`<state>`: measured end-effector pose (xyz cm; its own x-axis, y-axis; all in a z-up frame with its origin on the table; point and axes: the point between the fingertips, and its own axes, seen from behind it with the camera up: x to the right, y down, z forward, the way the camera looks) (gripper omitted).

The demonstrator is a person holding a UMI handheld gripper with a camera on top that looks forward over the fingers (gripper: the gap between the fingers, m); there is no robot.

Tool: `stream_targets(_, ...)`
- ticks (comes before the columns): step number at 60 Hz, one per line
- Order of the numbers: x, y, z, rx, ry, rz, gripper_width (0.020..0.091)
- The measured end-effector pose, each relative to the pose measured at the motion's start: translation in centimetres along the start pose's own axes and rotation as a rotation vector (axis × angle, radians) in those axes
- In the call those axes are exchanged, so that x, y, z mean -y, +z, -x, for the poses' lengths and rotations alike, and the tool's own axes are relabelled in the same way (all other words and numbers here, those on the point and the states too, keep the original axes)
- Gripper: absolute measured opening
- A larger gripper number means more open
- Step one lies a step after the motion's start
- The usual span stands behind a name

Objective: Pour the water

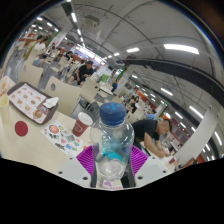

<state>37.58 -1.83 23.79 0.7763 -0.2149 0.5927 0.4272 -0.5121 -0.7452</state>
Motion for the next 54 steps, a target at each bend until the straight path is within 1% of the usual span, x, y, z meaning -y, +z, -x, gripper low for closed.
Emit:
stream_targets(9,8.9,-0.9,5.5,-0.086,-0.325,-0.065,0.0429)
stream_targets(15,14.1,-1.6,11.2,-0.128,-0.55,-0.144,0.0428)
stream_targets(24,19.1,-3.3,21.0,-0.152,-0.895,-0.245,0.0429)
stream_targets(28,20.3,-3.7,25.2,-0.162,-1.033,-0.3,0.0429)
stream_targets(31,20.9,-3.9,27.6,-0.192,-1.182,-0.33,0.043)
stream_targets(33,21.2,-3.6,29.5,-0.212,-1.263,-0.364,0.0429)
stream_targets(37,21.5,-3.9,32.0,-0.256,-1.428,-0.411,0.0428)
stream_targets(39,21.4,-3.6,33.2,-0.256,-1.477,-0.431,0.0429)
stream_targets(45,20.4,-3.0,35.2,-0.237,-1.581,-0.392,0.0427)
stream_targets(49,19.8,-2.5,35.3,-0.217,-1.584,-0.368,0.0431)
stream_targets(54,19.9,-2.6,35.0,-0.198,-1.542,-0.371,0.0429)
